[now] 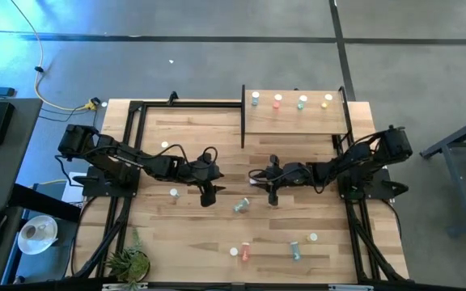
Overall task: Pick and place medicine bottles onto shelf by color
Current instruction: Put the top blue pill bottle on the shelf aligned with the blue pill bottle
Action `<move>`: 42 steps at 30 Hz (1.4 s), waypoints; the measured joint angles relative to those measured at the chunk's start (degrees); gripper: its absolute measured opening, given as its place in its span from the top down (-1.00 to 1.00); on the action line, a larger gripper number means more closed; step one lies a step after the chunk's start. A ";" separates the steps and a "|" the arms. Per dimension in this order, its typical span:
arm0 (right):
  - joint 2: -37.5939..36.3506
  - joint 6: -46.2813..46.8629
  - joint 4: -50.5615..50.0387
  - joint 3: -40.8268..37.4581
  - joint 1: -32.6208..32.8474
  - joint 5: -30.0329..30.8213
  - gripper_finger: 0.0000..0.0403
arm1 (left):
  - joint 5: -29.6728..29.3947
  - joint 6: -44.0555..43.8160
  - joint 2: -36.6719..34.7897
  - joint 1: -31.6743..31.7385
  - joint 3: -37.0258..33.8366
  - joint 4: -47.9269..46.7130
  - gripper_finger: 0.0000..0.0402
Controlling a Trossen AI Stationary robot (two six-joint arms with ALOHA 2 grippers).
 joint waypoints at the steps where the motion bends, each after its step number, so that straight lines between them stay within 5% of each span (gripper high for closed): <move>1: -0.87 -0.02 0.05 0.00 -0.19 0.00 0.42 | 0.00 0.00 0.00 0.00 0.00 0.00 -0.06; 15: -14.05 -1.58 -3.36 0.10 -6.26 -0.51 0.42 | 0.02 0.00 0.00 0.00 0.00 0.03 -0.06; 21: -19.13 -4.02 -17.82 6.86 -10.28 -1.18 0.42 | 0.02 -0.01 0.00 0.00 0.00 0.28 -0.06; 33: -18.76 -9.49 -38.36 25.70 -21.45 -4.87 0.42 | 0.15 -0.02 0.00 0.00 0.02 0.07 -0.06; 42: -18.44 -7.36 -42.10 28.83 -29.42 -7.82 0.42 | 0.17 -0.02 0.00 0.00 0.02 0.11 -0.06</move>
